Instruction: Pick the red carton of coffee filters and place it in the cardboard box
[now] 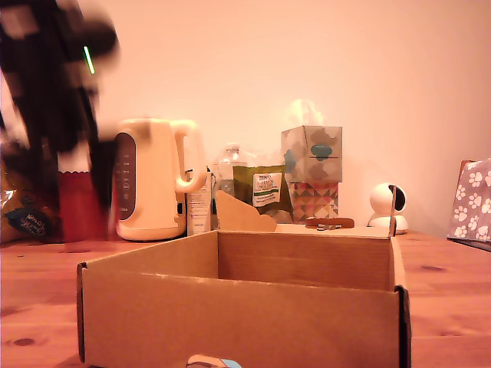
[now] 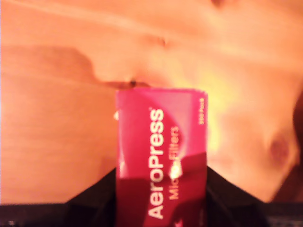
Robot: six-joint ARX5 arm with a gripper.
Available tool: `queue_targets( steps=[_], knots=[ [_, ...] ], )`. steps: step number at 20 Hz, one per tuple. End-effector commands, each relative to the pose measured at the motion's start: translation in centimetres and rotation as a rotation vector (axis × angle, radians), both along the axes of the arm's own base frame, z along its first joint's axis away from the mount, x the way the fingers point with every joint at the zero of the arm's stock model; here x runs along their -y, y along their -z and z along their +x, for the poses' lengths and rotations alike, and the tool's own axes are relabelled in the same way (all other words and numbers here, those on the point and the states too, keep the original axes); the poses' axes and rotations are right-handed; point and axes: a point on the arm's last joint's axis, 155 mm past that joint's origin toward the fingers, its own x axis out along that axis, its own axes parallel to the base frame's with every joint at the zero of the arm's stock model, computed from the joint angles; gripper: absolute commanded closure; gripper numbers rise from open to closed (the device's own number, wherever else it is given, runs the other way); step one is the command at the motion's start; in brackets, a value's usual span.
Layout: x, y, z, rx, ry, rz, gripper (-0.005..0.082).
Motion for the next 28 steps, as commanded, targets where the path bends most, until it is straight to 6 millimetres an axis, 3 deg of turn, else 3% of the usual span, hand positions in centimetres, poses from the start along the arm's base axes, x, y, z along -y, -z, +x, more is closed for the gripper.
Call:
queue_targets(
  steps=[1, 4, 8, 14, 18, 22, 28],
  knots=[
    [0.5, -2.3, -0.1, 0.065, 0.07, 0.014, 0.0554],
    [1.9, -4.6, -1.4, 0.131, 0.253, 0.054, 0.0554],
    [4.9, -5.4, -3.6, 0.175, 0.543, 0.118, 0.0554],
    [12.3, -7.7, -6.0, 0.309, 0.815, 0.002, 0.0554],
    [15.2, -8.5, -7.7, 0.363, 0.934, -0.022, 0.0554],
    [17.2, -8.7, -9.3, 0.395, 1.036, -0.036, 0.0554],
    [19.6, -6.2, -9.5, 0.364, 1.081, -0.036, 0.0554]
  ],
)
